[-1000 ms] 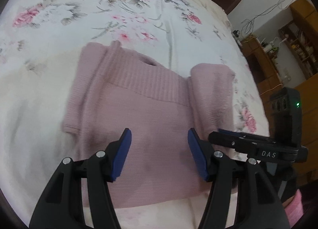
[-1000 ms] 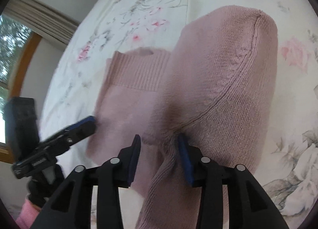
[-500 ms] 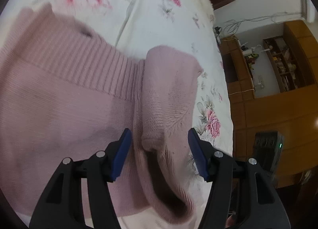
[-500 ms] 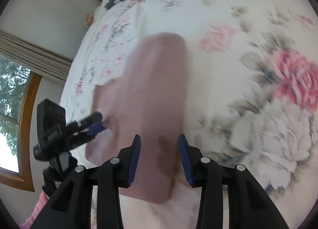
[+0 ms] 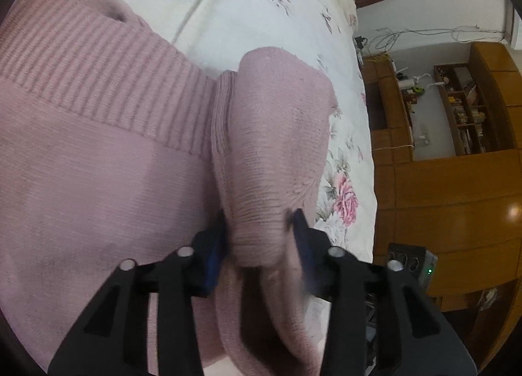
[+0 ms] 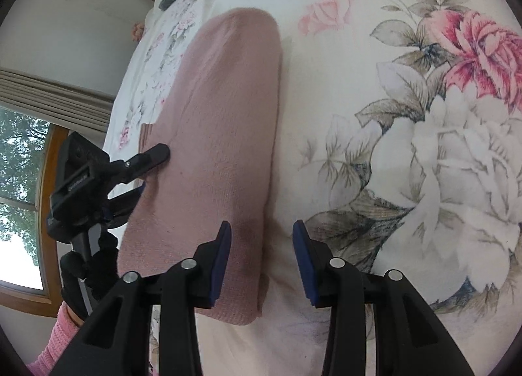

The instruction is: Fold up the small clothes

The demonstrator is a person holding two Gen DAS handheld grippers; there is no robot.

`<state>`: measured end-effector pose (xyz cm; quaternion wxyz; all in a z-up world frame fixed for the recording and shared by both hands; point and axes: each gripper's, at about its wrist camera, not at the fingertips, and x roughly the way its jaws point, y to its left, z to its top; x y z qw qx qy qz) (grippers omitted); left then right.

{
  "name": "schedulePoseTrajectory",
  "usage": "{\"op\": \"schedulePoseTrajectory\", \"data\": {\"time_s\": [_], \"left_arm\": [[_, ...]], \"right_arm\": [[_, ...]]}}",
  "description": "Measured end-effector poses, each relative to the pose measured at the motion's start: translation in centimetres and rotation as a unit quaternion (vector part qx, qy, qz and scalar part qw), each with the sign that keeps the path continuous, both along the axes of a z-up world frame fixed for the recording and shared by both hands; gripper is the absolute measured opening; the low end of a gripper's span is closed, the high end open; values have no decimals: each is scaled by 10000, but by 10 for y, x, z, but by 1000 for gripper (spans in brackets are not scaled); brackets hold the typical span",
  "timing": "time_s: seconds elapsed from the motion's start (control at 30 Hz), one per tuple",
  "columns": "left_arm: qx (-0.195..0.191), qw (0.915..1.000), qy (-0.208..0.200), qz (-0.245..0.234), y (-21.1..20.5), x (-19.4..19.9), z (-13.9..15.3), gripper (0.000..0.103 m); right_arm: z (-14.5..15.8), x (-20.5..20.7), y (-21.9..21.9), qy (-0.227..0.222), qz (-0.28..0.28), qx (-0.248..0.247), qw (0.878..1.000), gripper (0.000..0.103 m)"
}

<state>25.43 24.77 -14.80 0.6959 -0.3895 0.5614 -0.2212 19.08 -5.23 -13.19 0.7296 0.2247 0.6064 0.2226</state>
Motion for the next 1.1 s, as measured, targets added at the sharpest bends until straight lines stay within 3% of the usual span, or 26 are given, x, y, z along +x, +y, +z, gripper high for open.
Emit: {"op": "schedulePoseTrajectory", "data": {"time_s": [0.1,0.23,0.33,0.53,0.7,0.87,1.1], "left_arm": [[-30,10000,44,43,-1,-2,-7,30],[-5,9996,-216,173,-1,-7,2,22],[-204,9980,-522,305,8,-16,23,20],[-225,9921,-1108,550,46,-36,71,20],[54,9883,-1347,719,94,-42,98,20],[211,9866,-1214,1072,152,-48,94,19],[183,9875,-763,1370,210,-59,45,20]], "right_arm": [[0,-2,0,-2,7,1,10000,40],[1,1,7,-10,-3,-3,10000,40],[3,-2,3,-18,-52,22,10000,40],[17,-12,-3,-154,21,58,9999,40],[28,-13,20,-266,228,154,9993,40],[31,-16,53,-312,537,230,9978,42],[26,-24,101,-223,987,392,9941,45]]}}
